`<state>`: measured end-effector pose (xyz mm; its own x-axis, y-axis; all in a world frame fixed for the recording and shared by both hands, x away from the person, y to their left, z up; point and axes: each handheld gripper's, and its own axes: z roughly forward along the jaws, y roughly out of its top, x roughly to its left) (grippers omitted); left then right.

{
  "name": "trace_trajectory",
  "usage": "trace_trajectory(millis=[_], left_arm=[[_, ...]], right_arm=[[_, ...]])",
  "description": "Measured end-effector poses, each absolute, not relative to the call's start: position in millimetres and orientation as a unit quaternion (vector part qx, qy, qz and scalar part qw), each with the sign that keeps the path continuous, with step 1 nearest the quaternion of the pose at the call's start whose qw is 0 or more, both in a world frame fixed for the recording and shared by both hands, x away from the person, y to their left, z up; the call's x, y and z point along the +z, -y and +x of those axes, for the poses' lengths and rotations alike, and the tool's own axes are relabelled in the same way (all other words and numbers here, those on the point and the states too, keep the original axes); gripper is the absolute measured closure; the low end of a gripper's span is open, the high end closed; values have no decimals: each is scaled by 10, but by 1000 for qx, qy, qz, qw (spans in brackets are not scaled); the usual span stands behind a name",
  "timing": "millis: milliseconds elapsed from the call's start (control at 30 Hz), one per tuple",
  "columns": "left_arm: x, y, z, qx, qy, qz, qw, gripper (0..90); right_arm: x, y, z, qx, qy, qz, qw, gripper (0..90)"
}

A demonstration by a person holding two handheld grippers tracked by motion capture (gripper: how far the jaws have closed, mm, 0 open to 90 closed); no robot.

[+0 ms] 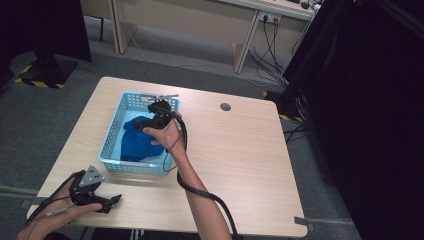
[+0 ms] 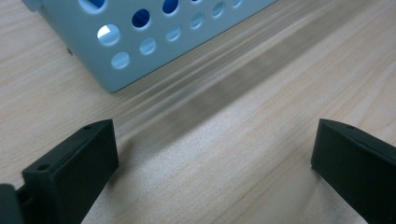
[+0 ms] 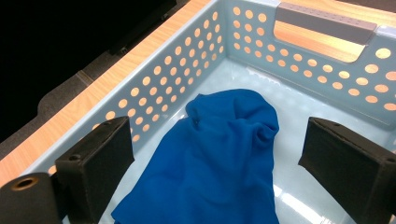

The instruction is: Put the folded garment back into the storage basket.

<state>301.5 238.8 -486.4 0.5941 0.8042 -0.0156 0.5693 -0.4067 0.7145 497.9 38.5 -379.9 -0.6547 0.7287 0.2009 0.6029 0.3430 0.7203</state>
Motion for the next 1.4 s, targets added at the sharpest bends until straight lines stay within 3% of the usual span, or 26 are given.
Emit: trace_trajectory(millis=[1400], left_arm=[[-4864, -2389, 3017, 169, -417, 822, 349, 0]], right_arm=[[-3704, 28, 4844, 437, -804, 396, 74, 69]])
